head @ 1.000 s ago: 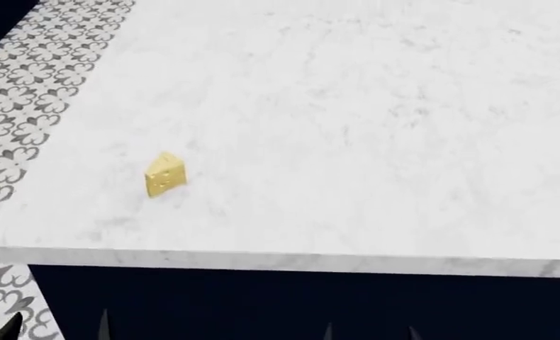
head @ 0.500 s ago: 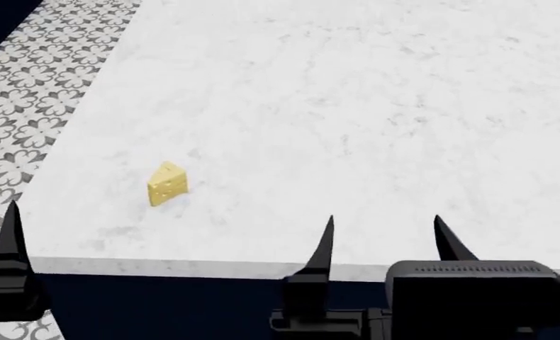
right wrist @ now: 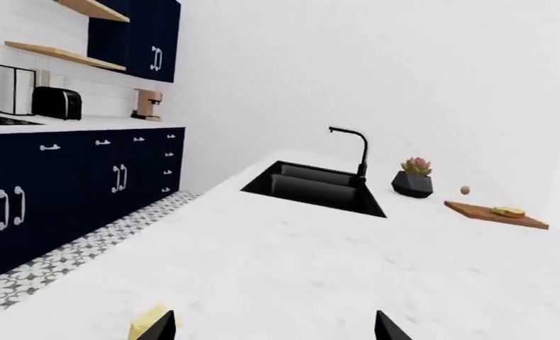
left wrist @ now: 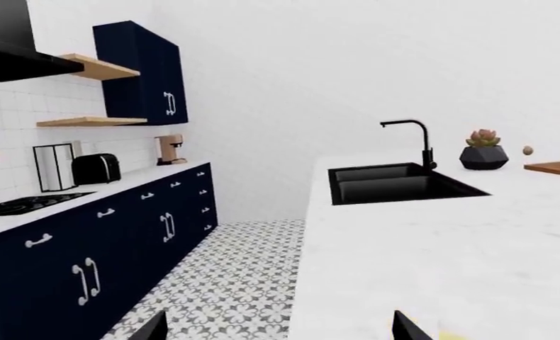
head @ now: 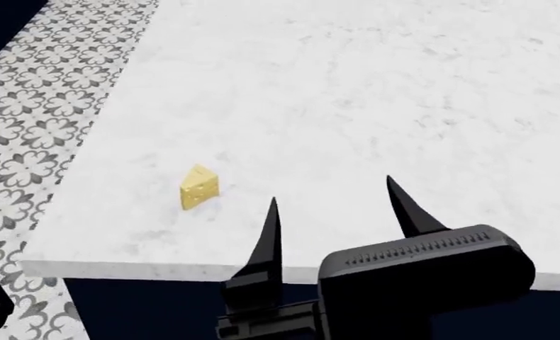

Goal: Pick up the wedge of cheese and place it on the slice of bread to prepare a simple cheese on bread dish.

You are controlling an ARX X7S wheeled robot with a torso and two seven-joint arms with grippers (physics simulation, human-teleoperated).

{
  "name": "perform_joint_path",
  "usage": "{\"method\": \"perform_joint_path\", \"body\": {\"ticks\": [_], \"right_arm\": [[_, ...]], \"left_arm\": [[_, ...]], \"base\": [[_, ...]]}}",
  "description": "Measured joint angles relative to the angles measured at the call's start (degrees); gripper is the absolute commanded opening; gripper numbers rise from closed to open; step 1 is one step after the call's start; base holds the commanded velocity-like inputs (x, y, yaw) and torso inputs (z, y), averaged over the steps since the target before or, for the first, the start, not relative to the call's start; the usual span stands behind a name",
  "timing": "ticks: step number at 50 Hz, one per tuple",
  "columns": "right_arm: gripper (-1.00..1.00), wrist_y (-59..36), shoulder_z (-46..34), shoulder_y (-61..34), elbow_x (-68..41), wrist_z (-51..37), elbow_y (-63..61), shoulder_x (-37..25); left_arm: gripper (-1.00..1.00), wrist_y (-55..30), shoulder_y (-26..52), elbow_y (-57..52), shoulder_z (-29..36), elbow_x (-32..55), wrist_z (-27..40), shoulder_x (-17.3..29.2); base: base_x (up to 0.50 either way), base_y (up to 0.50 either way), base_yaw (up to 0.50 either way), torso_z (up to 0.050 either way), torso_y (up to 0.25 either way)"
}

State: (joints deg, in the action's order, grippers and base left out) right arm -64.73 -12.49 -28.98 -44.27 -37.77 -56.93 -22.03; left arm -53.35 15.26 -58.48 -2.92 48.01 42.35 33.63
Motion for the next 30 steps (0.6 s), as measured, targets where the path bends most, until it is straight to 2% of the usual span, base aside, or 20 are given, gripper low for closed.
{"method": "perform_joint_path", "body": {"ticks": [8, 30], "right_arm": [[1.0, 1.27, -1.31, -1.26, -0.8, 0.09, 0.41, -0.72], [1.0, 2.35, -2.69, -3.54, -2.52, -0.85, 0.99, -1.61]], "left_arm": [[1.0, 1.42, -0.36, -0.03, -0.3, 1.97, 1.46, 1.37], [1.0, 4.59, -1.05, -0.21, -0.23, 3.91, 3.79, 3.95]], "base": [[0.14, 0.34, 0.0, 0.0, 0.0], [0.26, 0.25, 0.0, 0.0, 0.0]]}}
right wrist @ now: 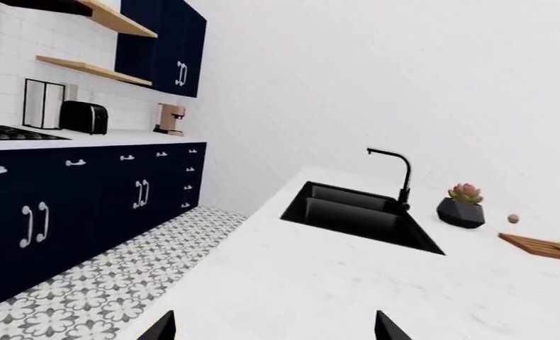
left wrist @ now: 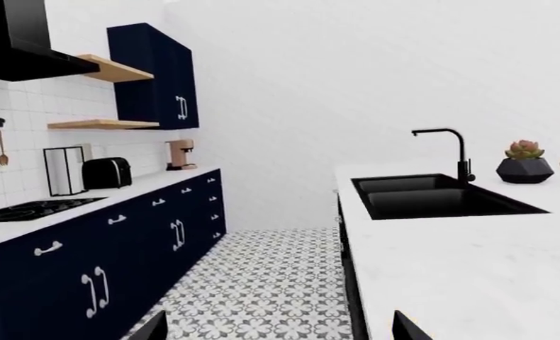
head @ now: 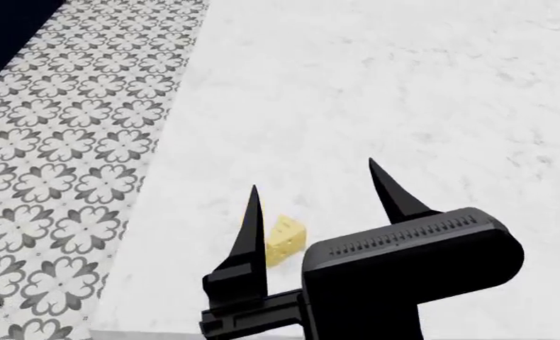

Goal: Pick up the wedge of cheese and place it on the slice of bread to prepare a simple cheese on bread dish.

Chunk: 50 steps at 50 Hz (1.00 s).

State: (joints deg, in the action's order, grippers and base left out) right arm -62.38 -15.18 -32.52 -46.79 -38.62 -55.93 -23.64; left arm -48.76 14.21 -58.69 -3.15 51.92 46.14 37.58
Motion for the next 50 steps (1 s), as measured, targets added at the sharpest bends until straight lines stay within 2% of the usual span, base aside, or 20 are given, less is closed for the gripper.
{"method": "perform_joint_path", "body": {"ticks": [17, 28, 32, 38, 43, 50], "right_arm": [[1.0, -0.09, -0.2, -0.21, -1.72, -1.55, 0.33, -0.2], [1.0, -1.19, 2.89, 0.55, -7.01, -4.92, 0.66, 1.21], [1.0, -2.38, 5.56, 0.33, -14.23, -9.95, 1.42, 2.39], [1.0, -2.17, 6.29, -2.6, -31.04, -26.51, 3.62, 3.01], [1.0, 6.76, -1.29, -5.7, -38.34, -36.28, 5.34, -1.49], [1.0, 28.88, -22.43, -15.39, -43.39, -43.88, 6.56, -10.21]], "left_arm": [[1.0, 1.79, -0.08, 0.03, 1.17, 0.44, 1.72, 1.44], [1.0, 3.08, -0.27, 0.25, 1.65, 0.73, 2.34, 2.25], [1.0, 3.54, -0.38, 0.3, 1.77, 0.87, 2.53, 2.53], [1.0, 4.29, -0.54, 0.37, 1.95, 1.04, 2.67, 2.91], [1.0, 4.89, -0.7, 0.41, 1.94, 1.35, 2.86, 3.24], [1.0, 5.67, -0.93, 0.45, 1.88, 1.82, 3.21, 3.68]], "base": [[0.27, 0.19, 0.0, 0.0, 0.0], [0.03, 0.0, 0.0, 0.0, 0.0], [0.0, 0.0, 0.0, 0.0, 0.0], [0.0, 0.0, 0.0, 0.0, 0.0], [0.0, 0.0, 0.0, 0.0, 0.0], [0.0, 0.0, 0.0, 0.0, 0.0]]}}
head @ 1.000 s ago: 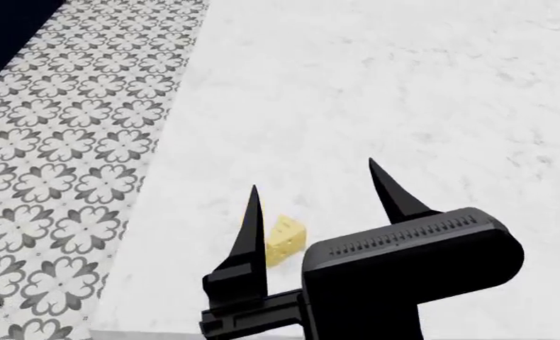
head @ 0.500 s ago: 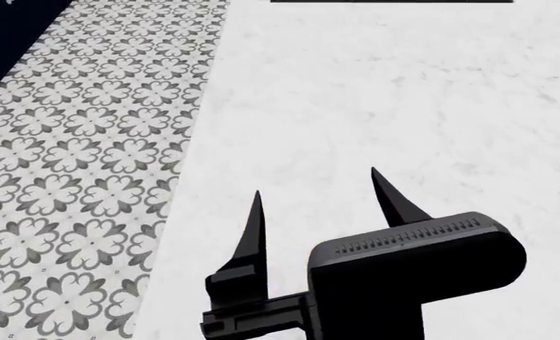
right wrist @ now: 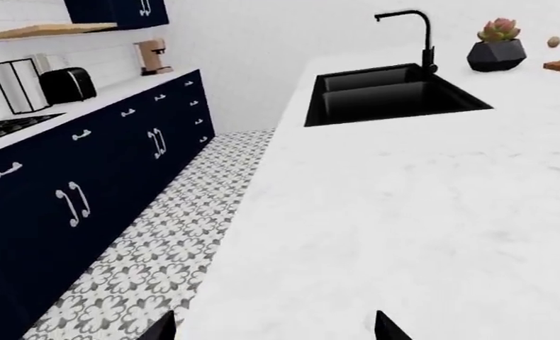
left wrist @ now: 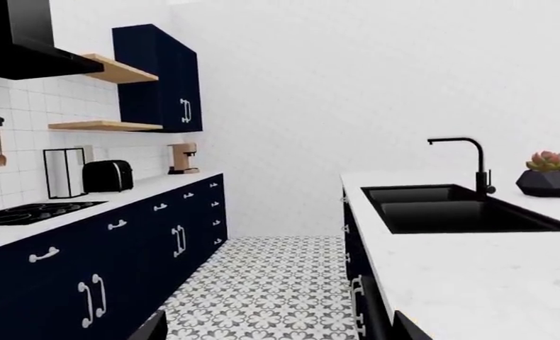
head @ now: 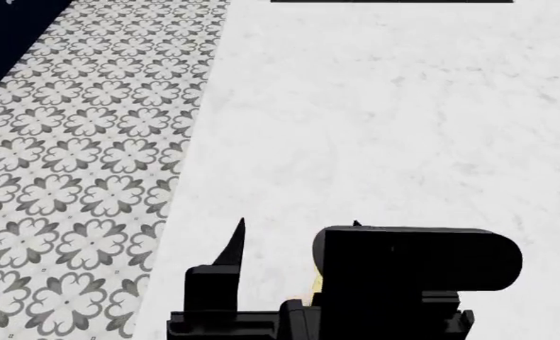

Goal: Pick up the wedge of cheese and place it on the slice of bread to prepare a simple cheese on bread dish.

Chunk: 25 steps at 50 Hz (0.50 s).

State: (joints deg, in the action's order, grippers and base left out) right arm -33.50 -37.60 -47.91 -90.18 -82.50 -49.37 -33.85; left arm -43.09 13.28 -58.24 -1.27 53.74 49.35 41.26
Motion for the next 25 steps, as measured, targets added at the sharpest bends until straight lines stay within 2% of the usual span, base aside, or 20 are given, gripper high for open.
{"method": "perform_joint_path", "body": {"ticks": [6, 11, 15, 20, 25], "right_arm": [[1.0, 23.34, -25.09, -15.22, -3.16, -3.39, 0.47, -5.47], [1.0, 45.66, -51.91, -31.79, -5.63, -4.97, -0.48, -4.9], [1.0, 60.88, -68.5, -40.45, -6.03, -5.78, -1.27, -4.03], [1.0, 73.6, -82.27, -46.94, -6.56, -6.44, -1.74, -3.6], [1.0, 81.35, -90.34, -50.63, -7.06, -6.84, -2.12, -4.2]], "left_arm": [[1.0, 0.58, -0.15, 0.09, 0.12, 0.18, 0.27, 0.34], [1.0, 0.97, -0.18, 0.22, 0.38, 0.18, 0.51, 0.58], [1.0, 1.18, -0.12, 0.34, 0.7, 0.14, 0.68, 0.77], [1.0, 1.41, -0.04, 0.47, 0.96, 0.22, 0.96, 0.98], [1.0, 1.69, 0.02, 0.57, 1.14, 0.38, 1.21, 1.18]], "base": [[0.0, 0.0, 0.0, 0.0, 0.0], [0.0, 0.0, 0.0, 0.0, 0.0], [0.0, 0.0, 0.0, 0.0, 0.0], [0.0, 0.0, 0.0, 0.0, 0.0], [0.0, 0.0, 0.0, 0.0, 0.0]]}}
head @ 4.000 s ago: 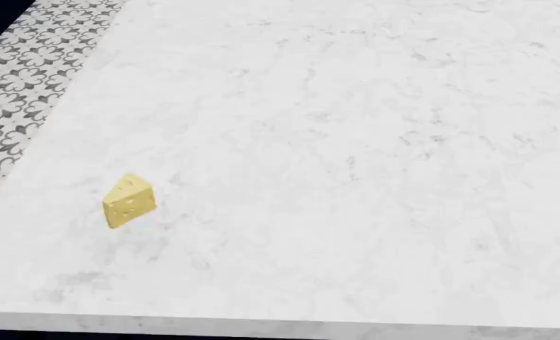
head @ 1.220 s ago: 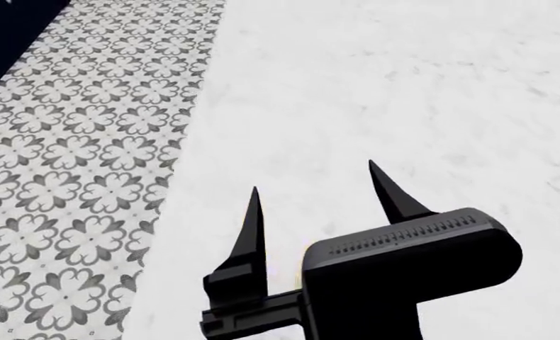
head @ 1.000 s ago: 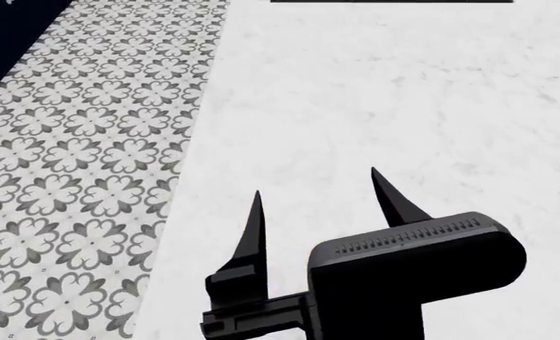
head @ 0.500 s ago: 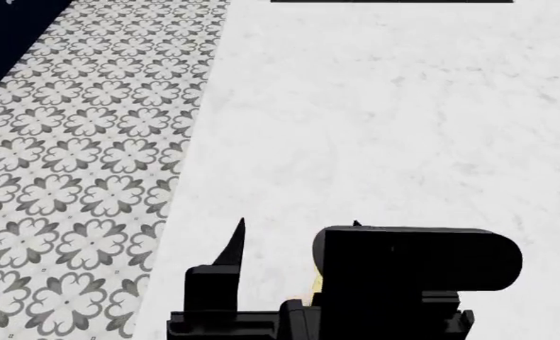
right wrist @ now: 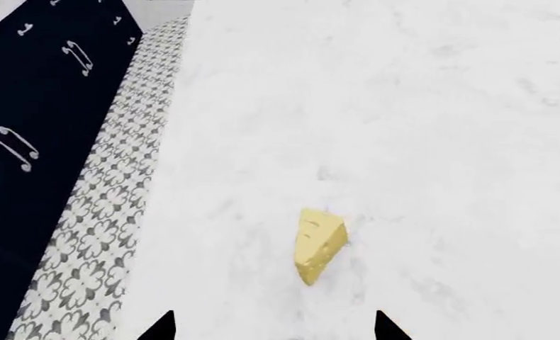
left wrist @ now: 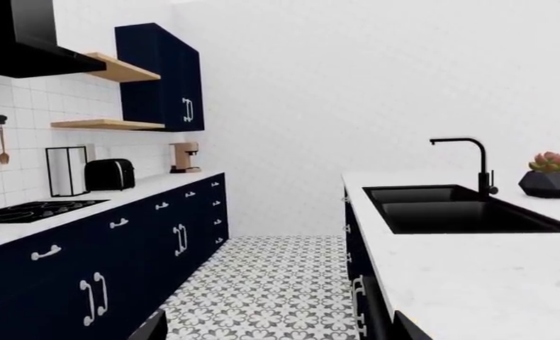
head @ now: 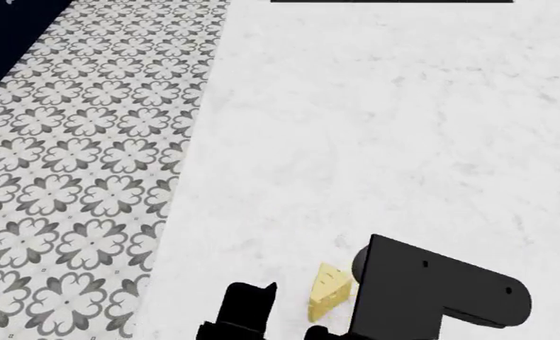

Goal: Pick up the wedge of cheese and place it on the slice of bread to prepare a simple cheese on bread dish.

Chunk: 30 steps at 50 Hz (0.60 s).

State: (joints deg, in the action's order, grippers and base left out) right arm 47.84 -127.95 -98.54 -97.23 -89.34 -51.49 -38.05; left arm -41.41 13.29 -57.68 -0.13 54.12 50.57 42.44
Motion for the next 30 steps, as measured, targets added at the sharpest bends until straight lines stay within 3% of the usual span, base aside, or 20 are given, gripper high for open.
{"method": "perform_joint_path", "body": {"ticks": [15, 30], "right_arm": [[1.0, 7.57, -7.43, -4.45, -5.1, 2.13, 0.19, -3.39], [1.0, 2.09, -5.13, -7.45, -19.94, 13.11, 4.6, -4.96]], "left_arm": [[1.0, 1.1, -0.19, 0.22, 0.21, 0.41, 0.53, 0.63], [1.0, 1.8, -0.17, 0.45, 0.79, 0.48, 1.0, 1.19]], "base": [[0.0, 0.0, 0.0, 0.0, 0.0], [0.0, 0.0, 0.0, 0.0, 0.0]]}}
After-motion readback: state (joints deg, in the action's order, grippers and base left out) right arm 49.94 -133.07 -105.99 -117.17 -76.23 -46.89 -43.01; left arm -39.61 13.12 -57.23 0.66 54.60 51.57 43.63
